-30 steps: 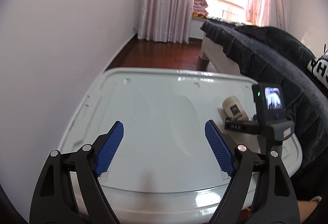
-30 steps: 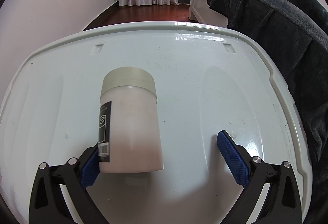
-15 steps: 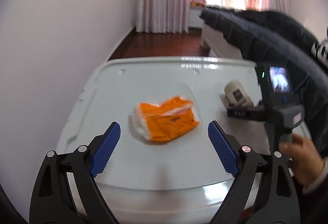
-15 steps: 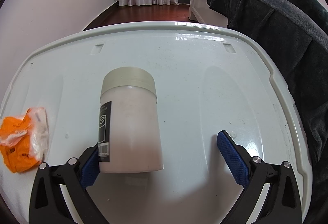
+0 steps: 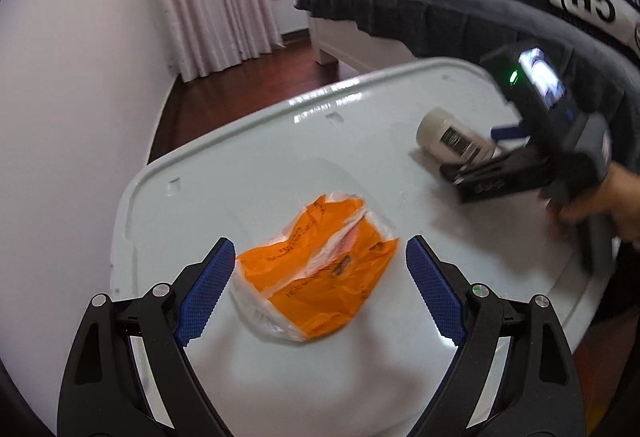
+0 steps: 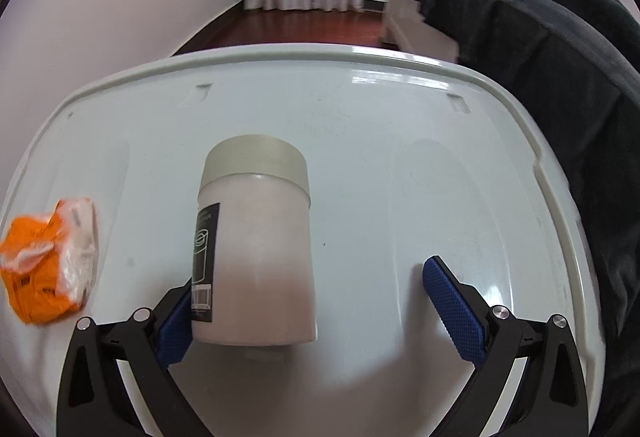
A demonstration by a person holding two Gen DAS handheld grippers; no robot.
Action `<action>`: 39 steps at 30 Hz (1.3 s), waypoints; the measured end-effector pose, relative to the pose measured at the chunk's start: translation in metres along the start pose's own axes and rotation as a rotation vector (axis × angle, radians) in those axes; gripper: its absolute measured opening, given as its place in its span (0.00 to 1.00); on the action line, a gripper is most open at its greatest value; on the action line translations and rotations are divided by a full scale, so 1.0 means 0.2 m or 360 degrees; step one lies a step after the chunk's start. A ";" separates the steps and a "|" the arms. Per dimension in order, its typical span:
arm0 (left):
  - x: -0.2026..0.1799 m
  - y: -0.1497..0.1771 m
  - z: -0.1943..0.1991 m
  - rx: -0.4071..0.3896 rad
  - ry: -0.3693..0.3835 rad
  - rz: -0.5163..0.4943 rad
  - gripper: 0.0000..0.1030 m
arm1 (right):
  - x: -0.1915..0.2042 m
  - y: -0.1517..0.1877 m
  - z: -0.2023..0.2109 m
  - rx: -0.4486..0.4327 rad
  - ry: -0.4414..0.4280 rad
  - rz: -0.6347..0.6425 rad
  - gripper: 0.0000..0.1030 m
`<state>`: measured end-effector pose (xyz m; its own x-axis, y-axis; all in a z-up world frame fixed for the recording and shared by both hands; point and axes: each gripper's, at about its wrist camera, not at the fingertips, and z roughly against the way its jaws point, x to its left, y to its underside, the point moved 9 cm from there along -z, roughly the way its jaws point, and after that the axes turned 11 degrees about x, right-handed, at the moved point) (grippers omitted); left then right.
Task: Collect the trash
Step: 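Grasp the orange-and-white plastic bag with the left tool, then carry the plastic bag and white bottle over the orange bucket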
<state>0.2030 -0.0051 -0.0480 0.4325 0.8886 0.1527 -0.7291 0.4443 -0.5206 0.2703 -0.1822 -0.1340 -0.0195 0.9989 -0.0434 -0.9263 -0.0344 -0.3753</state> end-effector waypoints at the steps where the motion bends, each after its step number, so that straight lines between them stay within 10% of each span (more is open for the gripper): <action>1: 0.00 0.00 -0.03 0.0020 0.0038 -0.0038 0.83 | -0.01 0.00 0.00 0.0013 0.0007 -0.0007 0.96; 8: -0.05 -0.03 -0.18 0.0074 0.0020 -0.0270 0.83 | 0.02 -0.06 -0.01 0.0126 0.0029 0.0032 0.92; 13: -0.04 -0.03 -0.32 0.0183 -0.0109 -0.0330 0.83 | 0.10 -0.09 0.01 0.0157 0.0016 0.0108 0.45; 16: -0.03 -0.02 -0.35 0.0201 -0.0120 -0.0280 0.78 | 0.11 -0.08 0.02 0.0175 0.0057 0.0103 0.45; 18: -0.04 0.01 -0.38 0.0253 -0.0037 -0.0221 0.45 | 0.12 -0.07 0.02 0.0158 0.0035 0.0106 0.45; 23: -0.05 0.01 -0.34 0.0227 0.0019 0.0016 0.21 | 0.11 -0.02 0.05 0.0115 -0.0007 0.0114 0.44; 27: -0.01 0.00 -0.27 0.0169 0.0139 0.0228 0.16 | 0.09 0.00 0.08 0.0094 -0.0042 0.0094 0.44; 39: -0.05 -0.01 -0.10 0.0087 -0.0016 0.0360 0.16 | 0.08 0.05 0.22 0.0012 -0.0107 0.0099 0.44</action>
<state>0.2109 -0.0176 -0.0646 0.2498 0.9672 0.0457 -0.8345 0.2390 -0.4964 0.2438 -0.1656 -0.0986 -0.1024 0.9947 -0.0039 -0.9253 -0.0967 -0.3666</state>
